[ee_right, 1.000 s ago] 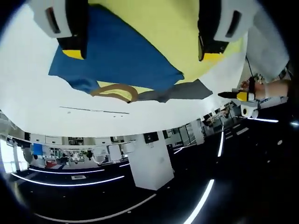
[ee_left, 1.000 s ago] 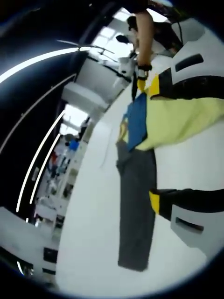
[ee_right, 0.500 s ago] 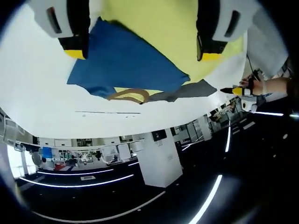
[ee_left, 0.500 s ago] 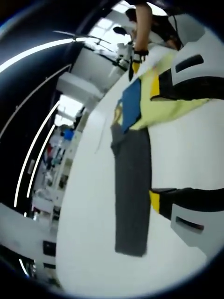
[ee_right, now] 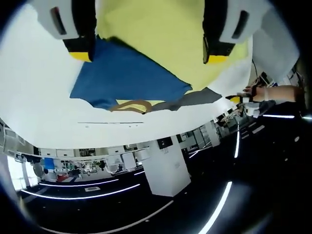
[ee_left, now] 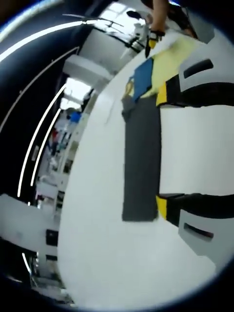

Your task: Fold the garment on the visible template until the final outline fits inside the template.

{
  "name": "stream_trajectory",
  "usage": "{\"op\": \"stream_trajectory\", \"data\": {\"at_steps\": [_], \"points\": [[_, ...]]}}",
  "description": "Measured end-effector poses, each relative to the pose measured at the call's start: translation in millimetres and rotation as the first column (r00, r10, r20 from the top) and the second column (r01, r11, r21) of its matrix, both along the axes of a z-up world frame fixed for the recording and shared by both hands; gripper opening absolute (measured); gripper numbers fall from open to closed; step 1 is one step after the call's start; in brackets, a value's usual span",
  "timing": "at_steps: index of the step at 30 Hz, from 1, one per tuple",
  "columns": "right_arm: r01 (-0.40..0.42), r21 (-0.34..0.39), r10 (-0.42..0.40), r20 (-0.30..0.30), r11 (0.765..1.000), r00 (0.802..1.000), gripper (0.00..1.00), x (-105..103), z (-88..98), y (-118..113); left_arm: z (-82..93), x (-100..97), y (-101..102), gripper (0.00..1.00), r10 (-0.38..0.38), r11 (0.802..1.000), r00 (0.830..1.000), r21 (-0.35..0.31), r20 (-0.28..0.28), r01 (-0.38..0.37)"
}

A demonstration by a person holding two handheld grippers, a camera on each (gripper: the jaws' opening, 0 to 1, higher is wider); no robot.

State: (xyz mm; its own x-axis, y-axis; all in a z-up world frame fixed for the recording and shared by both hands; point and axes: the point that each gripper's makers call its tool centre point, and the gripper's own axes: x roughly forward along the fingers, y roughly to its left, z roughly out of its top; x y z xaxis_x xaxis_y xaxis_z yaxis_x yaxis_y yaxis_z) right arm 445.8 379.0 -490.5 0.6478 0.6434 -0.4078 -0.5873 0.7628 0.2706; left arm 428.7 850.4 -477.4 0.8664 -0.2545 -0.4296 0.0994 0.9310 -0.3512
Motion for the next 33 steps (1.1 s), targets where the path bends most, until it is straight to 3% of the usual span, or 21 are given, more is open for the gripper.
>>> {"op": "stream_trajectory", "data": {"at_steps": [6, 10, 12, 17, 23, 26, 31, 32, 33], "points": [[0.023, 0.035, -0.023, -0.004, 0.999, 1.000, 0.88, 0.6, 4.5, -7.8, -10.3, 6.4, 35.8, 0.63, 0.125, 0.992, 0.992, 0.014, -0.019, -0.125], [0.057, 0.060, -0.057, -0.012, 0.997, 0.998, 0.84, 2.4, 5.2, -14.6, -20.9, 8.5, 51.8, 0.55, 0.167, 0.985, 0.986, 0.056, -0.032, -0.165], [0.069, 0.065, -0.068, -0.016, 0.996, 0.998, 0.84, 1.2, 4.2, -17.3, -29.0, 8.4, 56.2, 0.54, 0.192, 0.981, 0.979, 0.043, -0.062, -0.190], [0.083, 0.060, -0.081, -0.037, 0.995, 0.996, 0.75, -4.8, -2.2, -26.0, -34.6, 12.0, 62.0, 0.44, 0.208, 0.976, 0.976, 0.084, -0.060, -0.203], [0.107, 0.061, -0.104, -0.048, 0.992, 0.993, 0.67, -10.7, -0.7, -38.9, -36.3, 19.7, 53.7, 0.35, 0.200, 0.979, 0.978, 0.060, -0.056, -0.196], [0.123, 0.063, -0.120, -0.057, 0.990, 0.991, 0.65, -11.9, -0.5, -47.0, -36.9, 25.6, 56.9, 0.32, 0.233, 0.972, 0.971, 0.018, -0.053, -0.233], [0.143, 0.065, -0.140, -0.056, 0.988, 0.989, 0.60, -14.7, 1.5, -53.8, -39.8, 31.5, 59.7, 0.26, 0.253, 0.968, 0.966, 0.012, -0.051, -0.252], [0.143, 0.065, -0.139, -0.061, 0.988, 0.988, 0.59, -15.4, 0.6, -54.5, -40.1, 32.7, 60.6, 0.23, 0.262, 0.965, 0.964, -0.009, -0.048, -0.263], [0.142, 0.063, -0.138, -0.066, 0.988, 0.988, 0.58, -16.5, -0.4, -54.6, -39.5, 32.4, 60.6, 0.21, 0.302, 0.948, 0.951, -0.085, -0.067, -0.307]]}}
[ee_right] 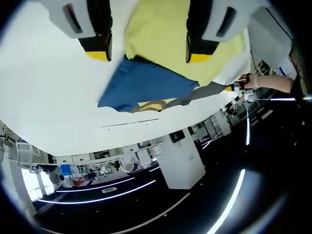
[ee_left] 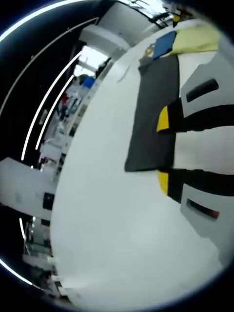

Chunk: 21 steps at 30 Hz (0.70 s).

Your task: Fold the garment on the visible template until the final outline fits inside the template.

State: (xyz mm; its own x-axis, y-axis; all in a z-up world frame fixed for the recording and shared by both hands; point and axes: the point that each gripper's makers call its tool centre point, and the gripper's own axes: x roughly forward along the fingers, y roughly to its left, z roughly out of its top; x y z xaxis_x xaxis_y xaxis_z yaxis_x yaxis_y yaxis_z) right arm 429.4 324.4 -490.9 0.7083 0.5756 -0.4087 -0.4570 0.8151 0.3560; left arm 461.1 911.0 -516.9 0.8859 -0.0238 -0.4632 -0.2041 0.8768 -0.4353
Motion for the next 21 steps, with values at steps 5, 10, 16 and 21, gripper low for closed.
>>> {"op": "stream_trajectory", "data": {"at_steps": [5, 10, 16, 21], "points": [[-0.001, 0.005, 0.001, -0.007, 1.000, 1.000, 0.53, -4.5, -2.3, 0.2, -3.1, -3.0, 8.5, 0.10, 0.026, 1.000, 1.000, -0.005, -0.008, -0.026], [0.006, 0.011, -0.006, -0.010, 1.000, 1.000, 0.49, -5.2, -3.5, -1.2, -11.4, 4.5, 16.4, 0.01, 0.079, 0.983, 0.997, -0.162, -0.021, -0.081], [0.015, 0.006, -0.015, -0.017, 1.000, 1.000, 0.47, -6.7, -4.5, -6.1, 16.4, 19.3, -27.1, 0.00, -0.069, 0.978, 0.993, -0.190, 0.099, 0.087], [0.012, 0.026, -0.011, -0.012, 1.000, 1.000, 0.46, -8.8, -2.7, -3.4, 37.9, 34.1, -55.8, 0.00, -0.141, 0.968, 0.978, -0.187, 0.155, 0.169]]}}
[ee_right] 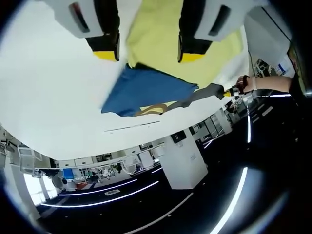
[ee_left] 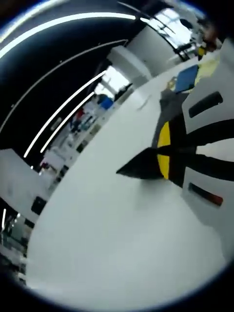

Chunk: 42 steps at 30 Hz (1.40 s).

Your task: Fold the garment on the visible template until the final outline fits inside the template.

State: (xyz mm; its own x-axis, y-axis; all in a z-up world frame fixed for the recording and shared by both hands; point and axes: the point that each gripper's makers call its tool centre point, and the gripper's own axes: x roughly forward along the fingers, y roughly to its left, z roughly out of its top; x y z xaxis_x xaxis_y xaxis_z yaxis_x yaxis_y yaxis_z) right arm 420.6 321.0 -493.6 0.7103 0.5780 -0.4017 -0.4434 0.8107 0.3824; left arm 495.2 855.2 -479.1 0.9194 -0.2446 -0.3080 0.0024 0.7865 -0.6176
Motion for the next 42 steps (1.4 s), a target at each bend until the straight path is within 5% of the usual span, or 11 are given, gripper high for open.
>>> {"op": "stream_trajectory", "data": {"at_steps": [5, 12, 16, 37, 42], "points": [[-0.011, 0.004, 0.011, 0.012, 1.000, 1.000, 0.47, -2.0, 3.5, 1.5, 27.6, 11.2, -46.4, 0.00, -0.072, 0.997, 0.995, 0.008, 0.062, 0.071], [0.003, -0.005, -0.003, 0.022, 1.000, 1.000, 0.47, -9.8, 6.5, -9.8, 38.1, 23.3, -96.7, 0.00, -0.163, 0.986, 0.983, -0.027, 0.083, 0.166], [0.030, -0.008, -0.029, 0.019, 1.000, 0.999, 0.47, -14.8, 5.9, -20.9, 35.1, 30.4, -122.6, 0.00, -0.230, 0.973, 0.970, 0.015, 0.077, 0.230], [0.103, 0.029, -0.104, 0.017, 0.994, 0.994, 0.46, -37.4, 2.5, -42.5, 44.1, 65.3, -228.9, 0.00, -0.385, 0.918, 0.919, -0.062, 0.089, 0.391], [0.118, 0.038, -0.119, 0.040, 0.992, 0.992, 0.46, -39.2, 9.0, -47.7, 51.0, 71.6, -266.0, 0.00, -0.435, 0.893, 0.894, -0.076, 0.105, 0.443]]}}
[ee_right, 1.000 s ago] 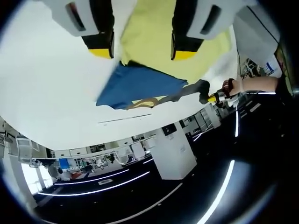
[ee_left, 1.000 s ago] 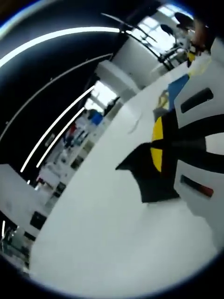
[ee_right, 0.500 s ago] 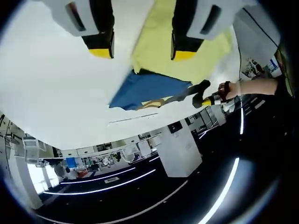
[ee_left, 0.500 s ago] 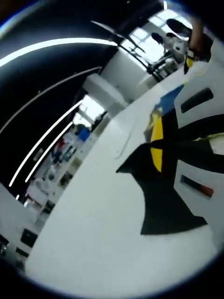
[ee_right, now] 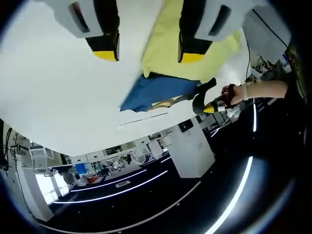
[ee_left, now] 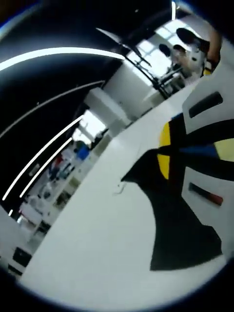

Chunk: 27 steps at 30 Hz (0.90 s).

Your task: Fold the garment on the visible template until the final outline fits inside the template.

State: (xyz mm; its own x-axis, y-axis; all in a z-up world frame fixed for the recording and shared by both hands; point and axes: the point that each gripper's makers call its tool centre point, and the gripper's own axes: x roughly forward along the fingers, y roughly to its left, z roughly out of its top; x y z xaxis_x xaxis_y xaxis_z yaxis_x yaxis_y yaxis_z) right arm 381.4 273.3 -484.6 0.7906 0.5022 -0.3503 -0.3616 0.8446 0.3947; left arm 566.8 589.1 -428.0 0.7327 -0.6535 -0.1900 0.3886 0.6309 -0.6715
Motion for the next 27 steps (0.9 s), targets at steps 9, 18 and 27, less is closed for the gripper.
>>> {"op": "stream_trajectory", "data": {"at_steps": [9, 18, 27], "points": [[0.040, 0.006, -0.040, 0.001, 0.999, 0.999, 0.46, -7.4, -2.1, -17.6, 11.0, 7.4, -80.7, 0.00, -0.115, 0.992, 0.993, -0.047, 0.024, 0.116], [0.083, 0.006, -0.083, -0.012, 0.997, 0.997, 0.45, -16.8, -6.9, -36.7, 1.1, 1.6, -129.1, 0.00, -0.186, 0.980, 0.982, -0.076, 0.006, 0.186], [0.094, 0.010, -0.093, -0.019, 0.996, 0.995, 0.45, -16.3, -11.2, -37.9, 4.0, -7.8, -165.0, 0.00, -0.226, 0.966, 0.974, -0.127, 0.002, 0.224]]}}
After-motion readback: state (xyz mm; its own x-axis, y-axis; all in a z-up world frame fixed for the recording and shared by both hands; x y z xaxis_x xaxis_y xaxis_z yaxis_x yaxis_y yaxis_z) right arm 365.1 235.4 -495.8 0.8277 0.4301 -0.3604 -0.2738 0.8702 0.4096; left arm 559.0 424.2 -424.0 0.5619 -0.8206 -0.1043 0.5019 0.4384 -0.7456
